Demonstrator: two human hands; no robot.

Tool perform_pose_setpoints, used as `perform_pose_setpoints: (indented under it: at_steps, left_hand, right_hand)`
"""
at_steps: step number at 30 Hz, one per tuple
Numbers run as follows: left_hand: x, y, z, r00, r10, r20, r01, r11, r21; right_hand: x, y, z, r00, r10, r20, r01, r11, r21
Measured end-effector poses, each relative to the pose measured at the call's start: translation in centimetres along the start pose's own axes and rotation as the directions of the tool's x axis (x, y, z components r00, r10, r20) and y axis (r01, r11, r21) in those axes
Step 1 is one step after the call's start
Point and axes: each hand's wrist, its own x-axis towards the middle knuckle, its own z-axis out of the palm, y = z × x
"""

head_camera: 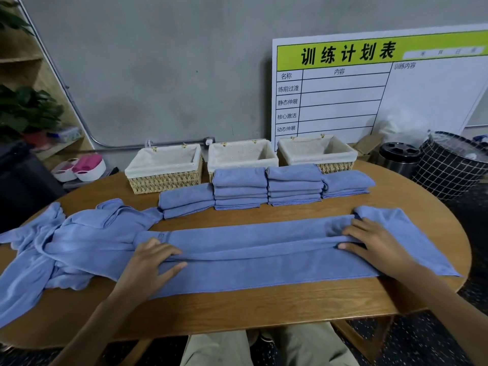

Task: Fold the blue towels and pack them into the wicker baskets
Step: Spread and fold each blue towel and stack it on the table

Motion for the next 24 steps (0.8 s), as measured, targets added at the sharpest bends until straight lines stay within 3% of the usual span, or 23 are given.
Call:
perform_pose_setpoints:
  at_steps: [4, 10, 16, 24]
  left_hand:
    - [-1.5, 0.0, -0.3, 0.997, 0.067, 0.047, -0.065, 0.997, -0.032]
    - [-1.5, 0.6, -0.4, 0.996, 0.038, -0.079, -0.047, 0.992, -0.113]
    - [-1.3, -0.3, 0.6, 0.999, 0.010, 0.042, -0.006, 0.995, -0.095]
    - [1.2, -0.6, 0.4, 1.000, -0.002, -0.012, 0.001, 0.998, -0.066]
  right_hand:
    - [-1.7, -0.2, -0.7, 1.000, -0.010, 0.015, 0.011, 1.000, -0.013]
    - [-2.1, -1.4, -1.0, 0.998, 0.061, -0.017, -0.060, 0.996, 0.058]
    - [-1.6, -1.2, -0.6, 0.987, 0.136, 0.089, -0.149, 0.974, 0.170]
    - [0.9, -0.2, -1.0, 0.997, 0.074, 0.037, -0.078, 0.988, 0.134]
